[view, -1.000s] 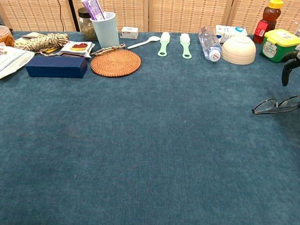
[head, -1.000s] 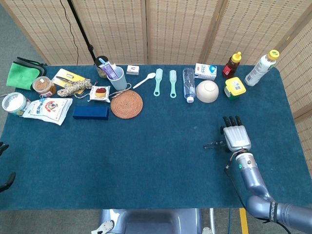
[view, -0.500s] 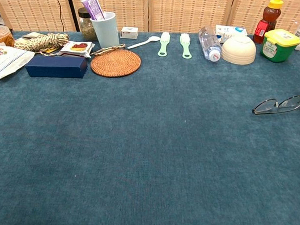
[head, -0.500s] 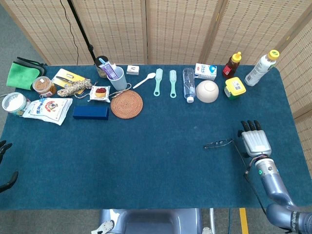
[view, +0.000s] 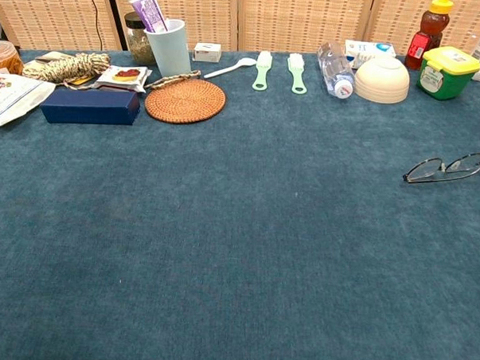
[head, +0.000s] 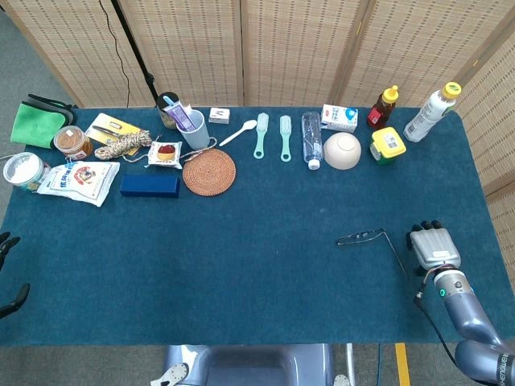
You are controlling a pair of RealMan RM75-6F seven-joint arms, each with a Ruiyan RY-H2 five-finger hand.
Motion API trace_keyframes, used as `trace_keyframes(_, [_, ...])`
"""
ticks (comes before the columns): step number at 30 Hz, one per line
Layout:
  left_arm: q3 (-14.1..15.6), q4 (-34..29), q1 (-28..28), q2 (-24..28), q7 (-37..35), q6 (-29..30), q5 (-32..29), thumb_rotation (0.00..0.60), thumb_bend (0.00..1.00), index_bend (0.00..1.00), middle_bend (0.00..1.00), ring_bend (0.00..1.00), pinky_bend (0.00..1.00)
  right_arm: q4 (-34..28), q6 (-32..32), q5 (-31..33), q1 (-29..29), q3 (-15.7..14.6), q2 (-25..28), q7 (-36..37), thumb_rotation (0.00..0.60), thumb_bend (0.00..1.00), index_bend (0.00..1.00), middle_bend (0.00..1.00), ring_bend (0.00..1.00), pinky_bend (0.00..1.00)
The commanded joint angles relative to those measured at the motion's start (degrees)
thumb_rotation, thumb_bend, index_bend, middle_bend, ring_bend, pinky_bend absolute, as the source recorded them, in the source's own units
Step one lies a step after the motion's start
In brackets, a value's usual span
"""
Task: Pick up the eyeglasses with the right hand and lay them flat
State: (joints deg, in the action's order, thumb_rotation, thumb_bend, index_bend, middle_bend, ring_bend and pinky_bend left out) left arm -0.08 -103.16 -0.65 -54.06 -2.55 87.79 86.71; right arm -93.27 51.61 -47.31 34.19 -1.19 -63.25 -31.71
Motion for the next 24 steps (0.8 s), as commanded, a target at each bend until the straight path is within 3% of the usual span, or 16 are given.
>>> trace_keyframes(1, [0.0,0.0,0.0,0.0,0.0,0.1,0.1,0.6,0.34,0.12,0.08,0.06,0.0,-0.1,-0.4,-0.1,-0.1,-0.4,0.2,0.2,0.6,0.19,0.46,0.27,0.17,0.14])
trace_keyframes(7, [0.0,-0.1,-0.1,0.1,0.0,0.3,0.1,0.6,0.34,0.12,0.08,0.06,0.0,-0.8,0.3,-1.5,-1.0,-1.4,0.7,0.5,0.6,0.19,0.5,0.3,0.23,0.19])
trace_keyframes(17, [0.2,0.0,-0.3,0.0,-0.2,0.5,0.3,0.6,0.34,0.12,0.08,0.06,0.0,-1.1,-1.0,-2.6,-1.8,-2.8,1.0,1.4,0.6,0.19,0.63,0.53,0.48,0.42])
trace_keyframes(24, [0.2,0.0,-0.5,0.0,-0.3,0.7,0.2,0.6,0.34,0.12,0.08,0.06,0.0,-1.2,-2.1,-3.5,-1.5,-3.3,0.4,1.6,0.6,0.19,0.64,0.54,0.5,0.47])
